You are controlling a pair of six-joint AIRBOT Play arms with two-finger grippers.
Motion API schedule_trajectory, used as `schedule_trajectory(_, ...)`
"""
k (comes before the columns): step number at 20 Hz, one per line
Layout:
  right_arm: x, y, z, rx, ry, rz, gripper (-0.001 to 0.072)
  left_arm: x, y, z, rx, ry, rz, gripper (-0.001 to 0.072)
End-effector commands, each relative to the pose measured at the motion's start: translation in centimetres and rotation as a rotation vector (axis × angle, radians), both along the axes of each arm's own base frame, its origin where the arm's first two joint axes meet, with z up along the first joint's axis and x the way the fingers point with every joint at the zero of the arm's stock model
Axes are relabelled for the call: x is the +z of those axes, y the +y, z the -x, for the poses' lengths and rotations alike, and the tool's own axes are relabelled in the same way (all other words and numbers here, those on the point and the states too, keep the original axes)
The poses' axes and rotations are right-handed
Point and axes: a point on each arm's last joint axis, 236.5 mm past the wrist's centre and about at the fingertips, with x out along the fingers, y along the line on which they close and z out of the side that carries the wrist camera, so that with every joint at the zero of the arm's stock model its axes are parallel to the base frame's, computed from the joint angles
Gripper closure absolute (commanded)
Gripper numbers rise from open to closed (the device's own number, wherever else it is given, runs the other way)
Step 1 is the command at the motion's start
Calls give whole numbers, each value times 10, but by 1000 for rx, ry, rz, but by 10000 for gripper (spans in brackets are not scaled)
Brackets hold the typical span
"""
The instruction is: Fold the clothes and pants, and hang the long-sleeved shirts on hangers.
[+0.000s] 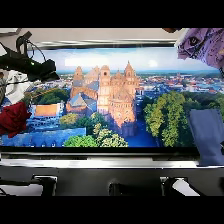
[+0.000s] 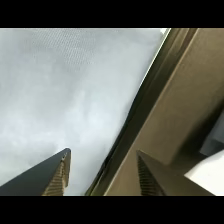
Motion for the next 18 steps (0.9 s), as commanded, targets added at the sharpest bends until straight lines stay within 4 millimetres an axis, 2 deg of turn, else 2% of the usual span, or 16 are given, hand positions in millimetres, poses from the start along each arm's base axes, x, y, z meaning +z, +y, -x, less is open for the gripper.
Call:
schedule_trajectory(1, 15, -9, -21, 32, -65, 28, 234, -1, 0, 0, 0, 1, -1, 686)
schedule_trajectory(2, 26, -11, -44, 77, -129, 43, 238, -1, 0, 0, 0, 1, -2, 687)
schedule_trajectory(3, 38, -9, -75, 152, -201, 54, 297, -1, 2, -1, 3, 0, -8, 687)
schedule_trajectory(4, 53, 2, -113, 257, -280, 60, 376, -2, 6, -1, 9, -1, -22, 686)
schedule_trajectory(5, 67, 18, -148, 362, -344, 67, 389, -4, 12, -2, 19, -3, -48, 687)
schedule_trajectory(7, 92, 73, -216, 583, -444, 81, 518, -6, 36, -5, 59, -15, -134, 687)
schedule_trajectory(8, 101, 111, -244, 690, -486, 73, 624, -5, 50, -6, 74, -26, -179, 688)
schedule_trajectory(9, 109, 150, -265, 783, -522, 54, 669, -1, 58, -6, 62, -49, -214, 688)
schedule_trajectory(10, 114, 197, -281, 876, -563, 17, 680, 6, 61, -6, 28, -84, -243, 688)
schedule_trajectory(11, 116, 239, -289, 956, -591, -22, 679, 14, 62, -7, 2, -127, -258, 689)
schedule_trajectory(13, 117, 322, -290, 1108, -623, -115, 680, 26, 62, -8, 0, -203, -265, 689)
schedule_trajectory(14, 117, 353, -287, 1173, -631, -141, 680, 25, 64, -4, -6, -219, -274, 689)
schedule_trajectory(16, 119, 401, -279, 1283, -642, -172, 680, 10, 65, 13, -26, -206, -290, 689)
schedule_trajectory(18, 122, 431, -273, 1351, -661, -186, 680, -5, 68, 27, -31, -189, -300, 688)
